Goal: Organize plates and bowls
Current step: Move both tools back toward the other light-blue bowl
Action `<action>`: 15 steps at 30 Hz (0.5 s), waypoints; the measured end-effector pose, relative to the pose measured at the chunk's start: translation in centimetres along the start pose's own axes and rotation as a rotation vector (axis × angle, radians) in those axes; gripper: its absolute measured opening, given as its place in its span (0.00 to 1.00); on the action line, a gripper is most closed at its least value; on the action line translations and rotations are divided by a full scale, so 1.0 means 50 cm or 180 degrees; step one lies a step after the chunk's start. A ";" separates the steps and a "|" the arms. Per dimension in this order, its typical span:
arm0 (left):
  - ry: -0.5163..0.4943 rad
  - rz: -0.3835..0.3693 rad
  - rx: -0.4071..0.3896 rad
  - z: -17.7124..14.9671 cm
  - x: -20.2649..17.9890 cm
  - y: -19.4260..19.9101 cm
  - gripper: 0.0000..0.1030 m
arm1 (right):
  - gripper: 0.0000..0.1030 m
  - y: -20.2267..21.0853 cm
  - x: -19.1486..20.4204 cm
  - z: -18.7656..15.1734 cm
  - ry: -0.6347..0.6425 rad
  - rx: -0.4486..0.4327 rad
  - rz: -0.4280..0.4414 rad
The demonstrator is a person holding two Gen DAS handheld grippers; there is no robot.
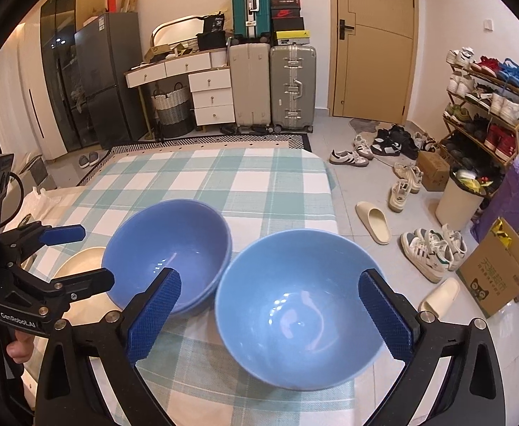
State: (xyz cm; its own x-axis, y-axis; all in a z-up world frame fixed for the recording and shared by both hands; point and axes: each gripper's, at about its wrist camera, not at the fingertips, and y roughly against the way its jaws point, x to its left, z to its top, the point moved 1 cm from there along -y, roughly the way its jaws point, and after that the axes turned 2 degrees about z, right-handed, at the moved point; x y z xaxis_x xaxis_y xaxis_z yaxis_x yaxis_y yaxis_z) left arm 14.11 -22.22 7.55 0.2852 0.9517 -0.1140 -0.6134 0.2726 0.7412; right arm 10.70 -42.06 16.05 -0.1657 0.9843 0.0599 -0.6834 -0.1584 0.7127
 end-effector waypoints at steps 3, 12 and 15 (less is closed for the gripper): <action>-0.0031 -0.0014 -0.0005 0.001 -0.017 -0.001 0.98 | 0.99 0.014 -0.018 -0.009 -0.0025 -0.0008 -0.0035; -0.0085 -0.0075 0.0013 -0.001 -0.067 -0.006 0.98 | 0.99 0.038 -0.065 -0.030 -0.0131 0.0027 -0.0113; -0.0107 -0.0106 0.0041 0.000 -0.082 -0.016 0.98 | 0.99 0.041 -0.085 -0.037 -0.0184 0.0040 -0.0161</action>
State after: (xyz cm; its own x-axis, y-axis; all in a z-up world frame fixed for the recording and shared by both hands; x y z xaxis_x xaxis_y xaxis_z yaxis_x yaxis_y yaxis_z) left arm 13.44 -26.34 7.41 0.3299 0.9368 -0.1166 -0.5938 0.3019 0.7458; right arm 8.70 -46.71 15.97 -0.0895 0.9940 0.0636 -0.6808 -0.1076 0.7246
